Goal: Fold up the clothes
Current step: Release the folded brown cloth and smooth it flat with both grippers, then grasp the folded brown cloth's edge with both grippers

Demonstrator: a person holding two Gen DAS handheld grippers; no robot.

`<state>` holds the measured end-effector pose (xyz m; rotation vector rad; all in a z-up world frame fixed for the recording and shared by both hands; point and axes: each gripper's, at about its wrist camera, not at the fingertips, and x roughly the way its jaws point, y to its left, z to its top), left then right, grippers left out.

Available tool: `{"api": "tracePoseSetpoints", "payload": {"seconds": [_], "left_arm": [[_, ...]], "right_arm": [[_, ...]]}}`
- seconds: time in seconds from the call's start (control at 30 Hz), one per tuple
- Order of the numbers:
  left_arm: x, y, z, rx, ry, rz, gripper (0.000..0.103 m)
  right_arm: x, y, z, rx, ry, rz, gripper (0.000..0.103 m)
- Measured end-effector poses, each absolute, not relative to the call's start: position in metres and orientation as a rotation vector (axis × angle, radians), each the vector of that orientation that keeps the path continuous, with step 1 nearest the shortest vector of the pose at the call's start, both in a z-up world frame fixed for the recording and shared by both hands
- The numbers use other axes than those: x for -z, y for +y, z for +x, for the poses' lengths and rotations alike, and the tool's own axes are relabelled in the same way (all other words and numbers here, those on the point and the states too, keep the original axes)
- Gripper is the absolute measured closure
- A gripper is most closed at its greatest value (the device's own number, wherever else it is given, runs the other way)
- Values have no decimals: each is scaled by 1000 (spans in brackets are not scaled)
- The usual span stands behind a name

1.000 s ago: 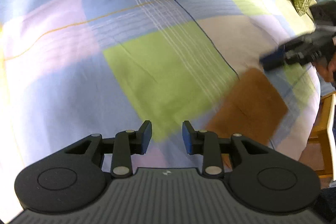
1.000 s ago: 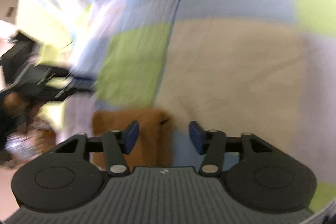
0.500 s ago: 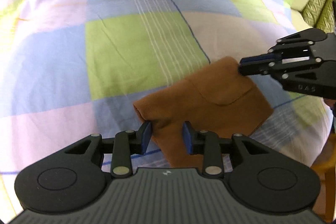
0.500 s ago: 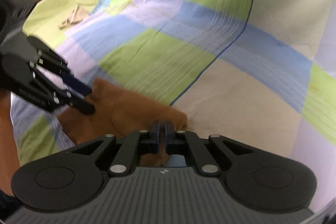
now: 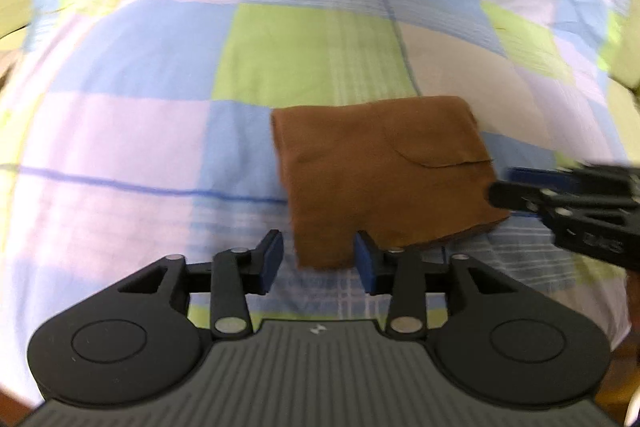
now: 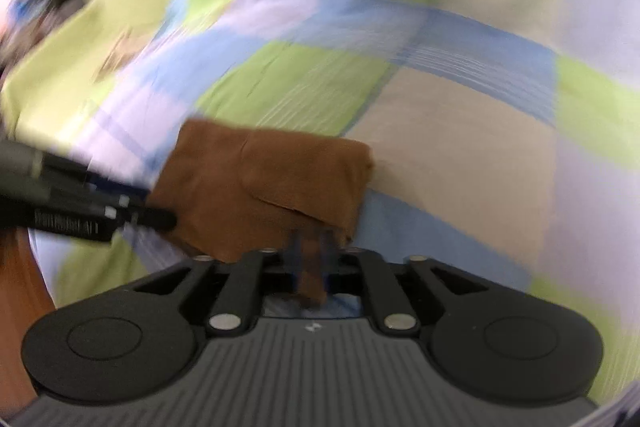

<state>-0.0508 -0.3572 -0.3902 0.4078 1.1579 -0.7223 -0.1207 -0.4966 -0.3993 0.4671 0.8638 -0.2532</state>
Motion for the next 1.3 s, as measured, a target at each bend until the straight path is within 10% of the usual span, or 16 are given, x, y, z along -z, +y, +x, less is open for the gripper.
{"api": "tracePoseSetpoints", "payload": {"seconds": [0.63, 1.3], "left_arm": [[346, -305, -142, 581, 1181, 432, 47], [375, -301, -96, 499, 1223, 434, 46]], "right_arm": [[337, -416, -261, 466, 729, 549, 60], [361, -401, -200, 251, 793, 104, 59]]}}
